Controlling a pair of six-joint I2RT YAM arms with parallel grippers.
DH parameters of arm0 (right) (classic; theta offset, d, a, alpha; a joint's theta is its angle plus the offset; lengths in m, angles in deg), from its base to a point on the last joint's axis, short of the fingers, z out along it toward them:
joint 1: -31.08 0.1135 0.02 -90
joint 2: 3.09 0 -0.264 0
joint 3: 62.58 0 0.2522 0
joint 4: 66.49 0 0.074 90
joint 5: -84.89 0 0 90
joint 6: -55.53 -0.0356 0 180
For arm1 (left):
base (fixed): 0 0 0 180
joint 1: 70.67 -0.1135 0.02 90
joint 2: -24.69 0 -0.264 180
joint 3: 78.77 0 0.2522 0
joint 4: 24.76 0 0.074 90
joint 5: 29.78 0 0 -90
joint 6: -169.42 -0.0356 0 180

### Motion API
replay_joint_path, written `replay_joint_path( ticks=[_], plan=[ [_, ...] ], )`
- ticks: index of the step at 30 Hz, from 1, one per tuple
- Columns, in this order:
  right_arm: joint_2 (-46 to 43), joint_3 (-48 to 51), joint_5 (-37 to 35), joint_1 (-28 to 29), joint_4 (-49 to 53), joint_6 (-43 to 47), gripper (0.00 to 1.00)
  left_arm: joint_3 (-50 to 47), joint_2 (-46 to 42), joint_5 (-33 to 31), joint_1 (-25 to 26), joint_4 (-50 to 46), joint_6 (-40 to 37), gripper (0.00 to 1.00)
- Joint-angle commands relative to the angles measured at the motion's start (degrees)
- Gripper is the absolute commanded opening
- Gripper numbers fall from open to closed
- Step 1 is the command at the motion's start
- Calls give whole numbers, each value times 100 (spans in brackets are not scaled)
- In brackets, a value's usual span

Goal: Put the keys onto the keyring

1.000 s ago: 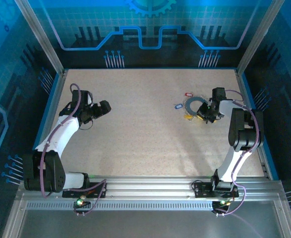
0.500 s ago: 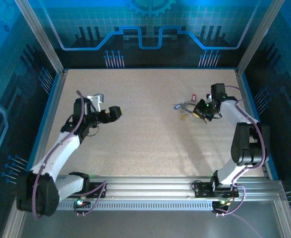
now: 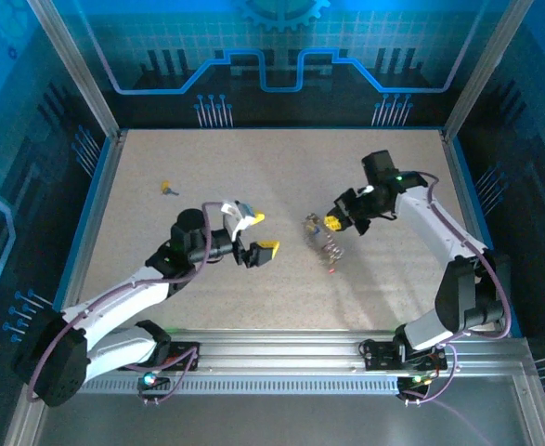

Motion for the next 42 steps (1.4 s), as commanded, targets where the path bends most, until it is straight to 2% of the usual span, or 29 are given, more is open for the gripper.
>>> replay_joint_path(
  ticks=[1, 4, 11, 16, 19, 27, 35, 42],
  plan=[
    [-118, -137, 277, 418, 238, -960, 0, 3, 99, -210, 494, 192, -1492, 85],
    [-179, -208, 235, 687, 89, -1293, 0, -178, 178, -592, 803, 484, -1812, 80],
    [-154, -296, 226, 1211, -12, -1609, 0, -289, 220, -763, 821, 614, -2070, 49],
    [-166, -326, 115, 1479, -99, -1798, 0, -307, 275, -1089, 821, 770, -2190, 39],
    [-147, -313, 136, 1558, -152, -1855, 0, -322, 354, -1045, 827, 877, -2220, 34],
    [-268, -186, -91, 1726, -353, -2315, 0, -714, 512, -1153, 824, 1659, -1818, 34],
    [-249, -195, -230, 1827, -296, -2412, 0, -697, 791, -1253, 827, 1992, -1389, 29],
    [-347, -114, -423, 1857, -316, -2611, 0, -695, 1015, -1240, 926, 2195, -1344, 28]
  ],
)
